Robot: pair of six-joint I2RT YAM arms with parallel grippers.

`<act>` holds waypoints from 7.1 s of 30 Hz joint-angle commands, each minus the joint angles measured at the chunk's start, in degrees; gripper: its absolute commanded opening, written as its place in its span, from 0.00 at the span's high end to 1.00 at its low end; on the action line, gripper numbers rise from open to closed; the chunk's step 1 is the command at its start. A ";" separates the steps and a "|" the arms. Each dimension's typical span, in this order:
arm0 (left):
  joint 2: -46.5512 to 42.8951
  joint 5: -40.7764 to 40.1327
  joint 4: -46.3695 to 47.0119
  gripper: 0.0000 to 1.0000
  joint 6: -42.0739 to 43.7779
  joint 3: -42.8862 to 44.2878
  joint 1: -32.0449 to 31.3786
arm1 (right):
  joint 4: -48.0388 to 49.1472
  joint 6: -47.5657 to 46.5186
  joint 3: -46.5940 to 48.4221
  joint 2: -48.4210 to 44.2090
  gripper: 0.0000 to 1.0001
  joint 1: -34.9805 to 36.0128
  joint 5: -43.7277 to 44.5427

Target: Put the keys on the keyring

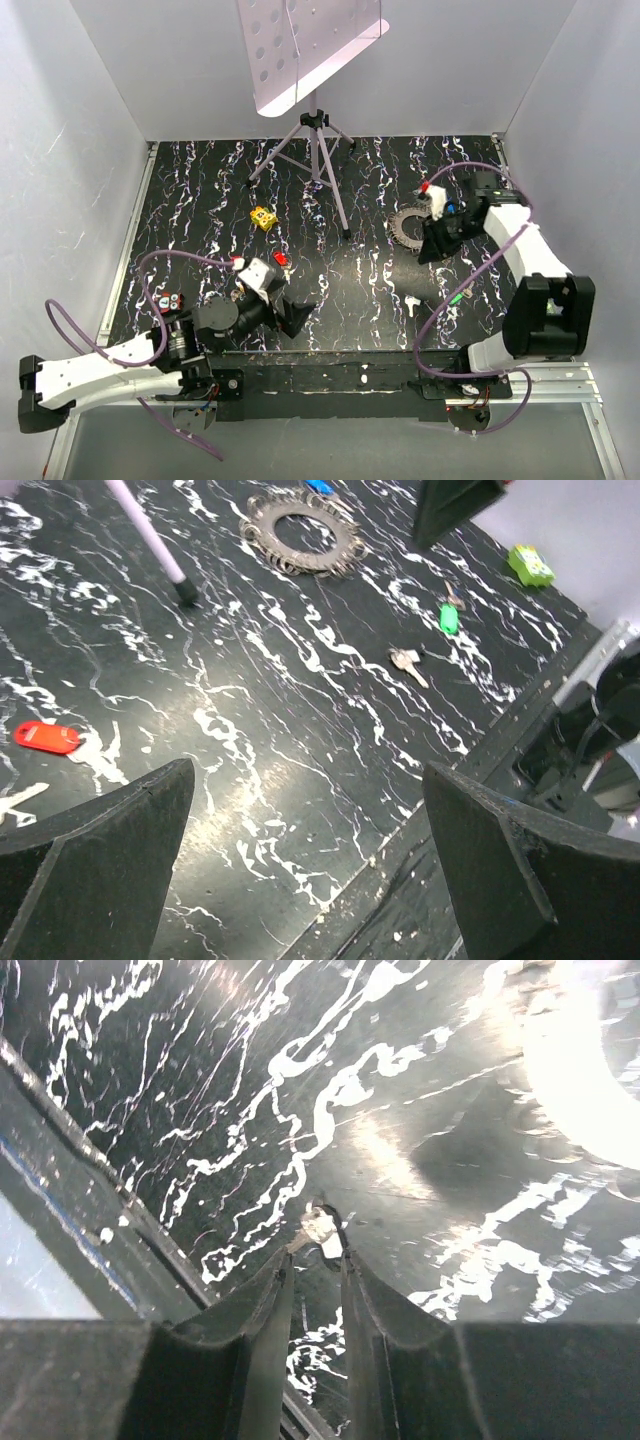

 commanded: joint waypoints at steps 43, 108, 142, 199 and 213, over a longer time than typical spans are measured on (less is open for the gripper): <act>13.37 23.70 -22.94 0.02 11.87 17.68 41.25 | 12.50 28.94 11.25 22.33 0.65 -14.82 3.79; 14.78 26.60 -22.32 0.02 12.13 17.50 42.12 | 14.08 35.28 19.44 33.33 0.99 -16.14 1.85; 7.67 37.05 -16.44 0.02 13.89 14.87 42.21 | 0.56 4.63 24.97 -3.41 0.99 -4.37 -6.84; 28.49 45.85 37.88 0.44 16.53 2.56 18.57 | -9.38 -43.65 5.72 -6.41 0.99 28.07 -37.08; 30.25 50.68 39.29 0.66 14.51 3.44 18.48 | -9.47 -44.18 5.46 -5.62 0.99 28.07 -37.26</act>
